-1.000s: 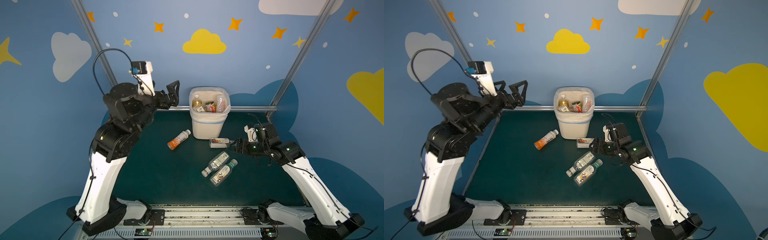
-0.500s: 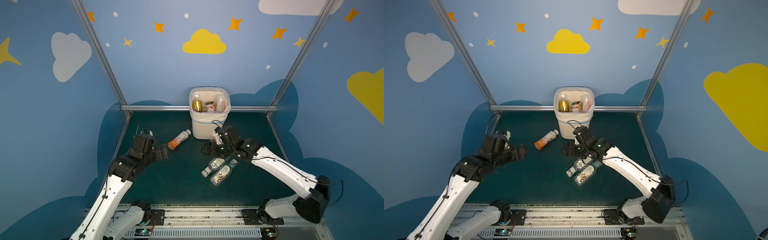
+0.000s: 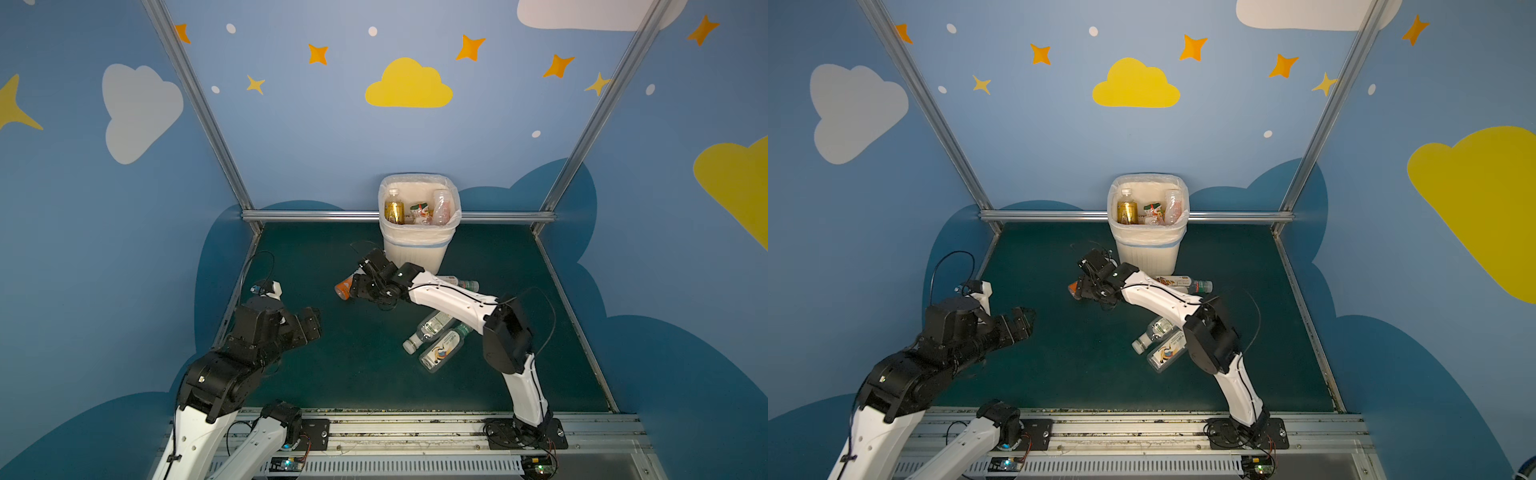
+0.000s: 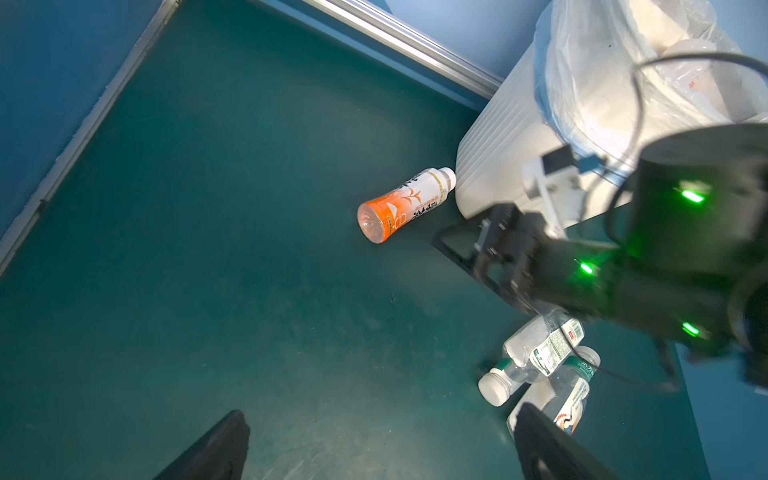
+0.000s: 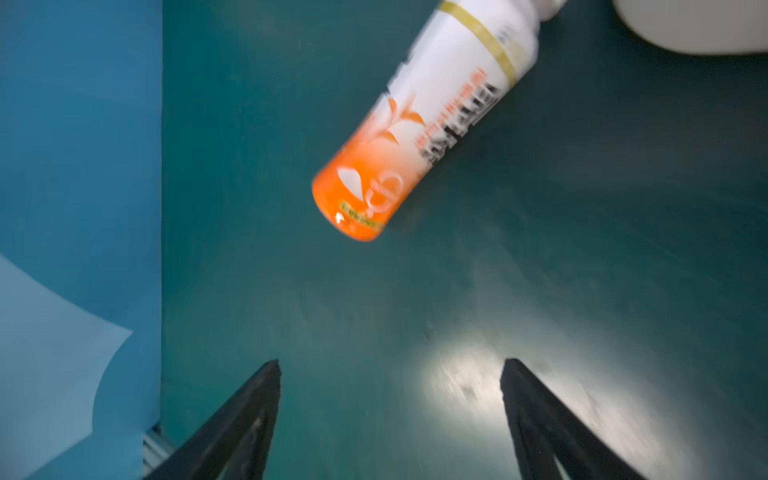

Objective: Throw the plastic bottles in the bin
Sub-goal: 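Withdraw the left gripper while the right gripper grasps the orange-white tea bottle, then lift the orange-white tea bottle with the right gripper and drop it into the bin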

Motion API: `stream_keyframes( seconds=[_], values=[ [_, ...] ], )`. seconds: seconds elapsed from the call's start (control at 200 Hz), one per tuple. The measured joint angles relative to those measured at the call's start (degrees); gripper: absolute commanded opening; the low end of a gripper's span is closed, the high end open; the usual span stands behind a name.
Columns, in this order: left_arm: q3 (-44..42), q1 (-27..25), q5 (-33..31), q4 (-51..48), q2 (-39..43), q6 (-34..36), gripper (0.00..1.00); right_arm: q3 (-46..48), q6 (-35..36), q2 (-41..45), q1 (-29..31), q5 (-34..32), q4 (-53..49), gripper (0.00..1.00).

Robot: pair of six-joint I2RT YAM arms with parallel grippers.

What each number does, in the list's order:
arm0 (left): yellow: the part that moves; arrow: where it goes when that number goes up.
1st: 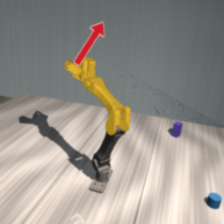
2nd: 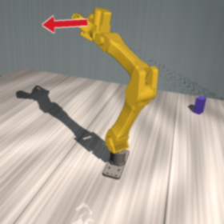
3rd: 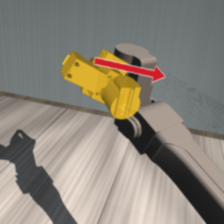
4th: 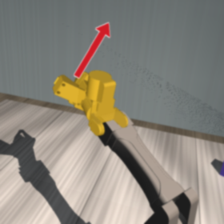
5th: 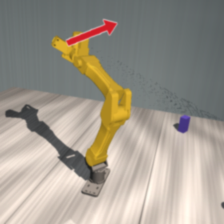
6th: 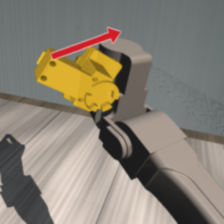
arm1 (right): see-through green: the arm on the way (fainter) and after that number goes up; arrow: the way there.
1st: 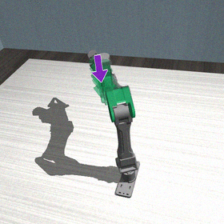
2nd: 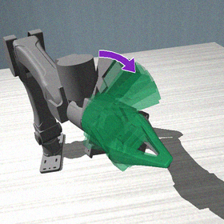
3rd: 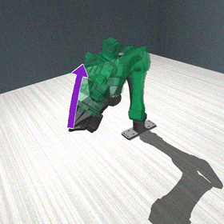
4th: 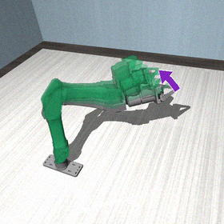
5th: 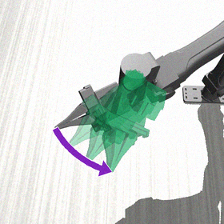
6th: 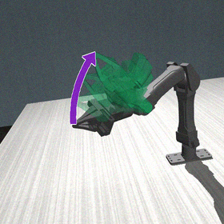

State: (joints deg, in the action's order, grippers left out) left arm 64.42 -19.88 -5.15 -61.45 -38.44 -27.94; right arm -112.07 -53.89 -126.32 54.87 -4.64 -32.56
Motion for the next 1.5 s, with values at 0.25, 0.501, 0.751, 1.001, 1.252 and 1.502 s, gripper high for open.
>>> stream_keyframes(
  seconds=[0.25,0.501,0.751,1.001,1.252,1.502],
  values=[
    [2.91,0.0,-1.31,-3.23,1.38,0.72,1.0,-22.58,-2.03,-16.44,-0.42,-3.54,-6.97,0.88],
    [4.79,0.02,-3.04,-5.22,1.95,1.88,1.0,-27.54,-4.28,-20.98,-1.27,-6.75,-11.23,0.88],
    [4.76,0.13,-5.03,-5.51,3.32,2.49,1.0,-28.96,-4.79,-22.82,-3.32,-6.58,-11.89,0.88],
    [4.79,0.13,-5.53,-5.2,1.77,3.08,1.0,-34.34,-5.03,-26.88,-5.57,-2.69,-11.06,0.86],
    [4.79,0.13,-5.49,-4.92,1.05,3.5,1.0,-34.34,-3.32,-28.0,-5.86,-0.59,-13.29,0.79],
    [4.79,0.13,-4.92,-4.37,0.92,3.5,1.0,-26.91,-0.35,-24.13,-5.55,-0.44,-11.69,0.71]
  ],
)
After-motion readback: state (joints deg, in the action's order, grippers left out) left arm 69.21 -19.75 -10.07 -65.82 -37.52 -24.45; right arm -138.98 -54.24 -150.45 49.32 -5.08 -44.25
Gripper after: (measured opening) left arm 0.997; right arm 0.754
